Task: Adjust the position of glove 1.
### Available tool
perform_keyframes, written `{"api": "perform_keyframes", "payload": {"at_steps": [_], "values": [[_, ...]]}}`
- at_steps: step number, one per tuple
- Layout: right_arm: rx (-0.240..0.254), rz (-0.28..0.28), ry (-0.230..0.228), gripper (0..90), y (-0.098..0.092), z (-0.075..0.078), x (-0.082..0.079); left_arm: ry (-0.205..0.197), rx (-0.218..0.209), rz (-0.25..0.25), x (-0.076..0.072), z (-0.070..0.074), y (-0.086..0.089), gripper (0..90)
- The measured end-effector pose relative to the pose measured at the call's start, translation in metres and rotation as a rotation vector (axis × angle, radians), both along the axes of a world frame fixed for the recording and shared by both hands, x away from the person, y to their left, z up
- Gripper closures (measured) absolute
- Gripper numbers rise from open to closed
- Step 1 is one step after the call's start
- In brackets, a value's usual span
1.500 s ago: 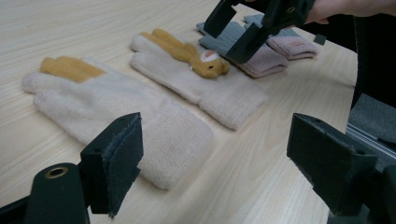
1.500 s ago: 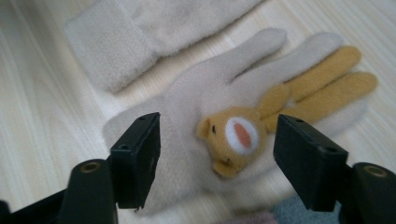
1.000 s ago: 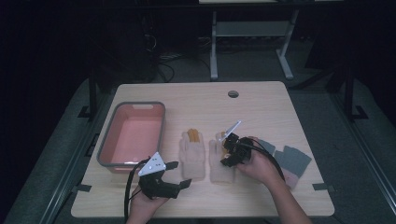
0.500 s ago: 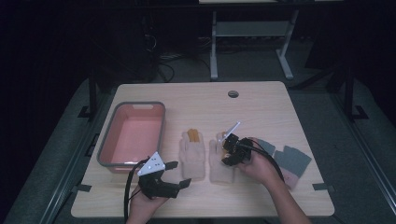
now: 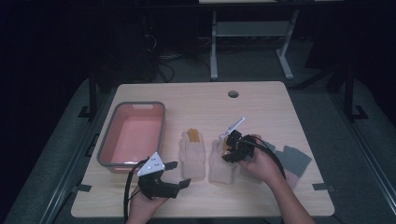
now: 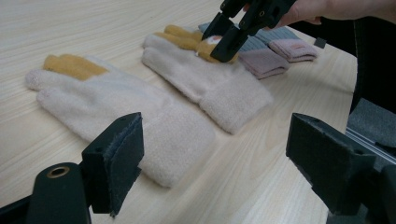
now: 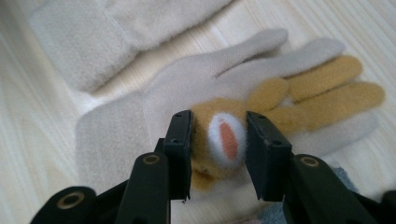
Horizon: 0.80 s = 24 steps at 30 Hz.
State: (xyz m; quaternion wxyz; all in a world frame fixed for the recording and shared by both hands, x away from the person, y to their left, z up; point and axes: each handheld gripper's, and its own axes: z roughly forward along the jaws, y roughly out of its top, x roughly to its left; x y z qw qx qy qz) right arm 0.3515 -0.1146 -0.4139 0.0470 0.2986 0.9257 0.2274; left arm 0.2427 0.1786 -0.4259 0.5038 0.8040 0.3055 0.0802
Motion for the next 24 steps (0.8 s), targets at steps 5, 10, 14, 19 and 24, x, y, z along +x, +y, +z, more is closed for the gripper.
{"api": "perform_keyframes", "payload": {"at_steps": [5,10,14,19,24], "values": [[0.000,0.006,0.000,64.1,0.002,0.005,0.000,-0.003,-0.010,0.005,0.000,0.001,0.001,18.9],[0.007,0.013,-0.003,64.5,0.003,0.011,0.000,0.003,-0.015,0.007,0.000,0.000,0.001,18.9],[-0.003,0.015,-0.001,64.9,0.002,0.010,-0.001,0.007,-0.013,0.006,0.000,0.000,0.001,18.9],[0.019,0.015,0.001,65.1,0.001,0.015,0.000,0.007,-0.023,0.014,-0.001,0.000,0.001,18.9],[0.045,0.030,-0.027,65.1,0.004,0.032,0.001,0.008,-0.023,0.019,-0.001,0.001,0.001,18.9]]}}
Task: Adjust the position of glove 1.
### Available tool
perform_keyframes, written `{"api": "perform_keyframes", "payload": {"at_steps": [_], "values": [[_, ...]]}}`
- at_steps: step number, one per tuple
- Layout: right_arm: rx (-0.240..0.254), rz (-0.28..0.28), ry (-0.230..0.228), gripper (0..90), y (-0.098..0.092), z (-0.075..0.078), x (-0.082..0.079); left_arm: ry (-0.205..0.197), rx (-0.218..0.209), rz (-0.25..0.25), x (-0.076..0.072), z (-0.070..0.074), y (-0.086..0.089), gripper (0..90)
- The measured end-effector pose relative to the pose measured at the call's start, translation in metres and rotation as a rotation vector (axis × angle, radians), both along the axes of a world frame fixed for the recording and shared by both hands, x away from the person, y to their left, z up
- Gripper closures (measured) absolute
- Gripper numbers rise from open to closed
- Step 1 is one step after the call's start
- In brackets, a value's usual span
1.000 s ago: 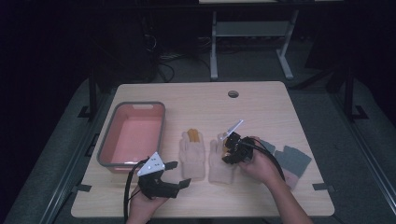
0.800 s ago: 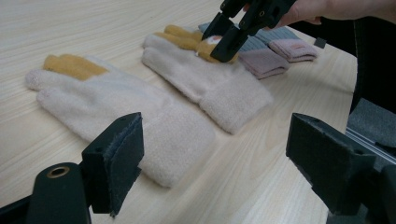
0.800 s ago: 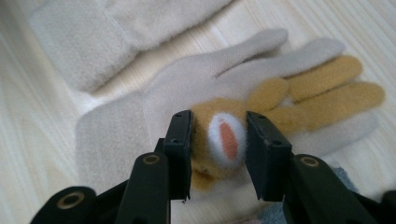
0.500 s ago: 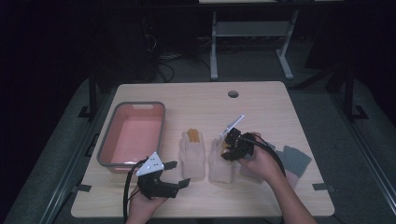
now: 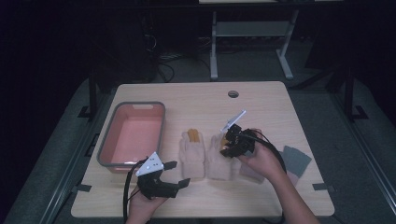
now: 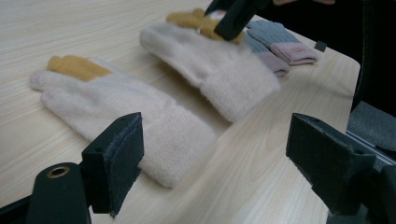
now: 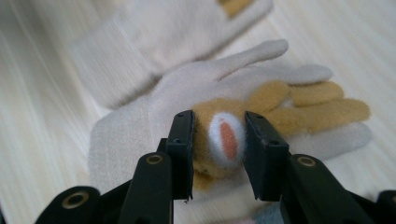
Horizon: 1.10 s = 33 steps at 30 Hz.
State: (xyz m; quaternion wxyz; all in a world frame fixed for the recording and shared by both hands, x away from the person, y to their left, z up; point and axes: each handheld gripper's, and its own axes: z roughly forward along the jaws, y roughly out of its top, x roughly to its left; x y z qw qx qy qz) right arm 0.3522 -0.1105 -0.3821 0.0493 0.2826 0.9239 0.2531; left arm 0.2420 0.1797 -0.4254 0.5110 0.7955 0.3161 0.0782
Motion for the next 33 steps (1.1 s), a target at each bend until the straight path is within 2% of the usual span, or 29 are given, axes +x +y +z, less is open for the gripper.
{"api": "perform_keyframes", "payload": {"at_steps": [1,4,5,6,7,12,17,22,30,33], "values": [[0.003,0.011,-0.012,65.1,0.004,0.006,0.001,0.001,0.000,0.001,0.000,0.000,0.001,18.9],[0.013,0.025,-0.013,65.1,0.010,0.012,0.003,-0.001,0.003,0.000,0.000,0.001,0.002,19.0],[0.013,0.032,-0.022,65.1,0.013,0.015,0.004,-0.002,-0.008,0.006,0.000,0.001,0.002,19.0],[0.017,0.039,-0.026,65.1,0.017,0.018,0.005,-0.004,0.001,0.003,0.000,0.001,0.003,18.9],[0.029,0.057,-0.030,65.1,0.024,0.023,0.008,0.000,-0.004,0.008,0.000,0.001,0.003,18.9],[0.037,0.098,-0.040,65.0,0.043,0.026,0.015,0.003,-0.010,0.014,0.000,0.001,0.004,19.0],[0.027,0.148,-0.032,64.9,0.069,0.022,0.025,0.002,0.001,0.014,0.000,0.001,0.005,19.0],[0.015,0.179,-0.022,64.6,0.082,0.016,0.031,0.004,0.001,0.017,0.000,0.001,0.005,19.0],[0.006,0.189,0.008,64.2,0.090,0.003,0.037,0.010,0.003,0.024,0.002,0.000,0.004,19.3],[-0.018,0.196,0.015,63.5,0.092,-0.005,0.039,0.019,0.001,0.031,0.002,-0.001,0.004,19.3]]}}
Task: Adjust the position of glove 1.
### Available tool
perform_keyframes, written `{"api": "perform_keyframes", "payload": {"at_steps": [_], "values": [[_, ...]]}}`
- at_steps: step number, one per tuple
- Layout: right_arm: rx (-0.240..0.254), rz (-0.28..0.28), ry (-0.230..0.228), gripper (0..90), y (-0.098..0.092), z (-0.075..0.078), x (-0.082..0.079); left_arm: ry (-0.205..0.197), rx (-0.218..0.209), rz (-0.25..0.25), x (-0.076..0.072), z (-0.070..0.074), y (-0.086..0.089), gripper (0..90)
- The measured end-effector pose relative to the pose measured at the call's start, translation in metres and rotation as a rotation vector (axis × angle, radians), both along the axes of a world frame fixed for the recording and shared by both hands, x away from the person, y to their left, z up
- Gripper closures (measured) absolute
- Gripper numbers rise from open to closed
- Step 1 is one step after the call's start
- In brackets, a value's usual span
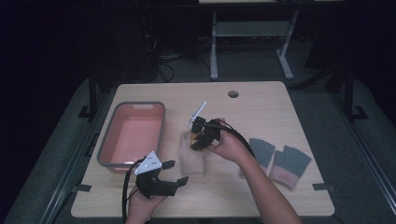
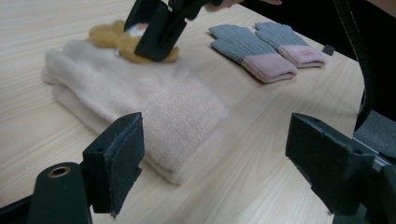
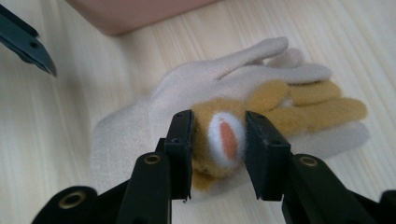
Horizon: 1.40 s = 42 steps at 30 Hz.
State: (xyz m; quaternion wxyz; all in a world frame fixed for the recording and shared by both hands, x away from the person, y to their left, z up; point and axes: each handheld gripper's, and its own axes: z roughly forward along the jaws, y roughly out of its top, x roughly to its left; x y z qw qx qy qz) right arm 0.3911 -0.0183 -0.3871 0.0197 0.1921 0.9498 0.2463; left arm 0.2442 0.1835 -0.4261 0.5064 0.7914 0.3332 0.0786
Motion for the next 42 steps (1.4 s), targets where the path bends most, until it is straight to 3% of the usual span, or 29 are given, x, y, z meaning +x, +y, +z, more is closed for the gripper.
{"api": "perform_keyframes", "payload": {"at_steps": [11,14,17,18,21,22,24,26,29,31,35,38,42], "values": [[0.035,-0.049,0.066,57.5,-0.007,-0.023,0.004,0.032,-0.015,0.011,0.005,-0.003,-0.004,19.4],[0.057,-0.068,0.074,53.2,-0.011,-0.027,0.003,0.069,-0.041,0.022,0.010,-0.004,-0.005,20.0],[0.097,-0.098,0.074,48.1,-0.017,-0.027,0.000,0.084,-0.037,0.035,0.014,-0.005,-0.006,20.0],[0.134,-0.122,0.082,44.1,-0.022,-0.025,-0.003,0.099,-0.047,0.038,0.016,-0.006,-0.007,19.9],[0.155,-0.140,0.082,41.2,-0.028,-0.024,-0.007,0.133,-0.046,0.045,0.019,-0.006,-0.008,19.3],[0.179,-0.181,0.091,39.7,-0.034,-0.023,-0.011,0.148,-0.055,0.051,0.019,-0.006,-0.009,19.1],[0.191,-0.197,0.093,38.6,-0.038,-0.023,-0.013,0.167,-0.054,0.064,0.020,-0.006,-0.012,19.0],[0.244,-0.246,0.123,37.1,-0.050,-0.026,-0.017,0.193,-0.074,0.079,0.021,-0.007,-0.013,18.9],[0.264,-0.276,0.125,37.0,-0.056,-0.029,-0.019,0.230,-0.082,0.111,0.027,-0.007,-0.015,19.1],[0.293,-0.307,0.158,36.0,-0.061,-0.031,-0.021,0.271,-0.105,0.129,0.032,-0.008,-0.016,19.3],[0.336,-0.343,0.212,34.8,-0.066,-0.039,-0.023,0.325,-0.094,0.171,0.039,-0.012,-0.020,18.9],[0.342,-0.375,0.249,34.7,-0.068,-0.046,-0.024,0.330,-0.078,0.205,0.042,-0.014,-0.023,19.7],[0.340,-0.408,0.264,34.8,-0.066,-0.054,-0.026,0.319,-0.061,0.240,0.044,-0.015,-0.024,20.3]]}}
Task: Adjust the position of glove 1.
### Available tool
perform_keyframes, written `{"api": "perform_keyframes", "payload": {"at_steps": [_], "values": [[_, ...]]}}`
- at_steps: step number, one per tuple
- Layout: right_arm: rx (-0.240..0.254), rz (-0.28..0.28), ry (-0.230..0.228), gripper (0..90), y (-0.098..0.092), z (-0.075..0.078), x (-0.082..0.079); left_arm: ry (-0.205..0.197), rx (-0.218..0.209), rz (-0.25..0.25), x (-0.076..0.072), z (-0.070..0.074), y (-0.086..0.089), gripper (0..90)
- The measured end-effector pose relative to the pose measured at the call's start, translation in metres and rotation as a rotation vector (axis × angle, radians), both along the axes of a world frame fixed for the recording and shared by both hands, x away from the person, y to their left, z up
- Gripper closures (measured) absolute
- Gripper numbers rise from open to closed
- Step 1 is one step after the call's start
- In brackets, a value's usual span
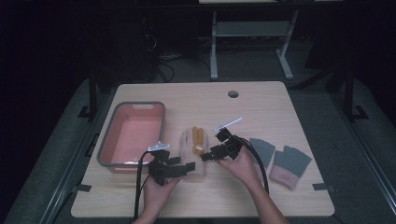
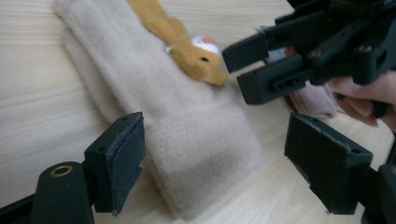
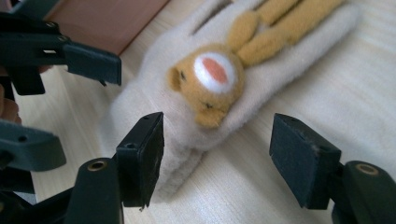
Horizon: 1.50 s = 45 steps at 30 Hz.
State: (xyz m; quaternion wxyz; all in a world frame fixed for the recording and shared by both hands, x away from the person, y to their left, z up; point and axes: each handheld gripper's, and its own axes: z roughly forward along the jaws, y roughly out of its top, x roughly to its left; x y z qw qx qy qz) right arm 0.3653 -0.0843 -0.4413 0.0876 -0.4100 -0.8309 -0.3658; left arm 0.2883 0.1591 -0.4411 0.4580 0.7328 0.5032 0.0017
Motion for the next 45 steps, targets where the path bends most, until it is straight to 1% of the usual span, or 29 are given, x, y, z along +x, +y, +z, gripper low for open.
{"api": "perform_keyframes", "payload": {"at_steps": [2,3,5,7,11,12,14,18,19,21,24,29,32,34,35,36,38,40,42,45], "values": [[0.017,-0.011,0.022,34.9,0.001,-0.004,0.000,0.003,0.002,0.017,0.001,-0.002,-0.001,20.7],[0.017,-0.011,0.022,34.9,0.001,-0.004,0.000,0.004,0.005,0.017,0.002,-0.003,-0.001,20.7],[0.036,-0.020,0.027,35.2,0.003,-0.006,0.000,0.005,0.013,0.025,0.003,-0.005,-0.002,21.2],[0.040,-0.020,0.029,35.8,0.005,-0.006,0.000,0.009,0.033,0.022,0.004,-0.008,-0.002,21.6],[0.041,-0.026,0.032,36.9,0.008,-0.007,0.001,0.025,0.036,0.036,0.006,-0.013,0.000,22.4],[0.038,-0.030,0.035,37.3,0.009,-0.007,0.001,0.034,0.034,0.037,0.006,-0.014,0.001,22.9],[0.039,-0.038,0.040,38.5,0.010,-0.009,0.002,0.045,0.027,0.035,0.007,-0.017,0.002,24.9],[0.040,-0.045,0.055,40.6,0.011,-0.012,0.003,0.062,0.034,0.031,0.008,-0.021,0.000,26.4],[0.037,-0.046,0.054,41.0,0.012,-0.012,0.003,0.074,0.035,0.028,0.009,-0.023,0.000,26.6],[0.035,-0.053,0.057,42.4,0.013,-0.014,0.003,0.089,0.021,0.028,0.010,-0.025,0.000,26.7],[0.028,-0.060,0.063,44.3,0.014,-0.016,0.003,0.092,0.016,0.026,0.010,-0.025,0.000,29.2],[0.020,-0.077,0.079,47.2,0.017,-0.020,0.003,0.094,0.017,0.019,0.010,-0.026,-0.002,33.4],[0.032,-0.094,0.083,50.4,0.017,-0.022,0.002,0.092,0.018,0.018,0.010,-0.026,-0.003,36.1],[0.032,-0.101,0.087,52.0,0.018,-0.022,0.001,0.091,0.021,-0.001,0.010,-0.026,-0.004,39.9],[0.033,-0.104,0.094,54.9,0.019,-0.022,0.001,0.096,0.022,-0.007,0.011,-0.026,-0.006,41.9],[0.033,-0.104,0.094,54.9,0.019,-0.022,0.001,0.108,0.008,-0.010,0.011,-0.027,-0.007,41.9],[0.031,-0.108,0.093,57.3,0.020,-0.022,0.001,0.113,-0.005,-0.016,0.013,-0.028,-0.007,45.5],[0.041,-0.114,0.098,59.7,0.019,-0.024,0.001,0.114,-0.003,-0.019,0.013,-0.028,-0.008,46.2],[0.059,-0.121,0.109,62.5,0.018,-0.025,0.000,0.121,-0.011,-0.025,0.015,-0.029,-0.007,48.7],[0.079,-0.125,0.123,66.2,0.016,-0.027,-0.001,0.131,-0.035,-0.019,0.017,-0.030,-0.008,53.5]]}}
